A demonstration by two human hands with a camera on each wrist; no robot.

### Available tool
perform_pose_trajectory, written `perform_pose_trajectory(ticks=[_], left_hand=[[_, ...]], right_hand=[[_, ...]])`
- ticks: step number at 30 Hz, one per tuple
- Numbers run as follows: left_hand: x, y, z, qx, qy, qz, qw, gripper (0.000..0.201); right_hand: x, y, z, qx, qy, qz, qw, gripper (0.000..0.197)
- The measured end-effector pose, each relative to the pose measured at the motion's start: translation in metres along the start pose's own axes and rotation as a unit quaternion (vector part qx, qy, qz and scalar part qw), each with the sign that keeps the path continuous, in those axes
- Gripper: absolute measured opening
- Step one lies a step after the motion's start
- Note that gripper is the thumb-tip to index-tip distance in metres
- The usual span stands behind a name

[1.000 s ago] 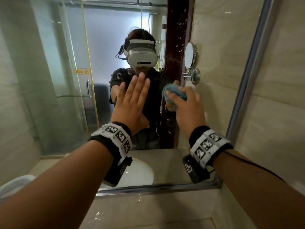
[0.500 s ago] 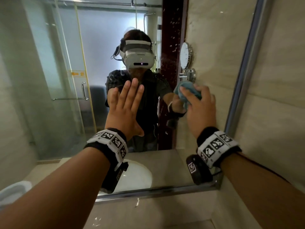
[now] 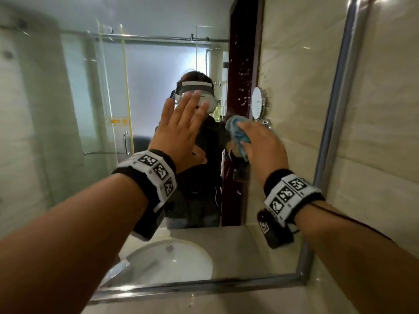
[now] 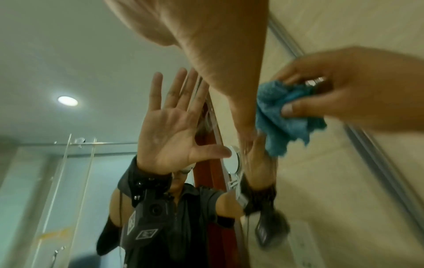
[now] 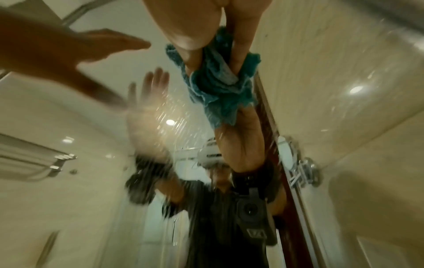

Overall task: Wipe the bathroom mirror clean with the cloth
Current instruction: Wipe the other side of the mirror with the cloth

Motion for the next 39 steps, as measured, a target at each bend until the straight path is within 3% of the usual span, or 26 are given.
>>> perform_pose_trajectory(ticks=[4,6,8,9,13,15,20,22,25,30,32,35,37,39], left_hand=[[-0.005,0.030,0.003,0.053,-0.046,0.012,0.997,0.143],[-0.015,0.033,0.003,0.058,-0.053,0.010,0.997,0.151],[-0.019,0.033,0.005,0.061,-0.051,0.002,0.997,0.154],[-0.018,0.033,0.005,0.061,-0.049,0.007,0.997,0.155],[-0.014,0.031,0.002,0.068,-0.041,0.026,0.996,0.156],[-0.014,0.031,0.002,0.073,-0.035,0.025,0.996,0.156],[-0.014,0.029,-0.001,0.069,-0.049,0.004,0.996,0.151],[-0.015,0.030,-0.001,0.069,-0.052,-0.005,0.996,0.148],[-0.014,0.030,0.000,0.072,-0.044,0.007,0.996,0.149],[-0.013,0.030,-0.002,0.088,-0.040,0.032,0.995,0.155],[-0.012,0.031,-0.003,0.090,-0.040,0.039,0.994,0.156],[-0.011,0.030,-0.004,0.090,-0.042,0.036,0.994,0.156],[-0.011,0.031,-0.003,0.090,-0.041,0.033,0.995,0.157],[-0.011,0.031,-0.002,0.093,-0.038,0.040,0.994,0.158]], right_hand=[[-0.021,-0.022,0.025,0.065,0.013,0.058,0.996,0.043],[-0.023,-0.035,0.031,0.078,0.000,0.051,0.996,0.059],[-0.025,-0.020,0.019,0.136,-0.021,0.038,0.990,0.071],[-0.021,-0.002,0.015,0.115,-0.019,0.039,0.992,0.069],[0.005,0.060,0.023,-0.017,0.017,-0.093,0.995,0.048],[0.001,0.059,0.029,-0.031,0.021,-0.071,0.997,0.047],[-0.027,-0.002,0.027,0.076,-0.053,-0.002,0.996,0.045],[-0.030,-0.005,0.018,0.128,-0.061,0.006,0.990,0.043],[-0.014,0.014,0.015,0.173,-0.071,0.012,0.982,0.060],[0.020,0.068,0.018,0.007,-0.010,-0.084,0.996,0.036],[0.011,0.056,0.023,0.029,-0.011,-0.075,0.997,0.035],[-0.009,0.016,0.031,0.131,-0.018,0.034,0.991,0.036],[-0.005,0.017,0.026,0.204,-0.043,0.026,0.978,0.047],[0.010,0.043,0.024,0.171,-0.038,0.010,0.985,0.050]])
Point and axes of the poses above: each hand's wrist, its own y-axis towards the middle knuckle, its own x-axis out of the back of the hand, z = x × y, the point moved 1 cm from there along y, towards the middle knuckle, and after that the axes turned 2 degrees about -y, right-handed, at the moved point
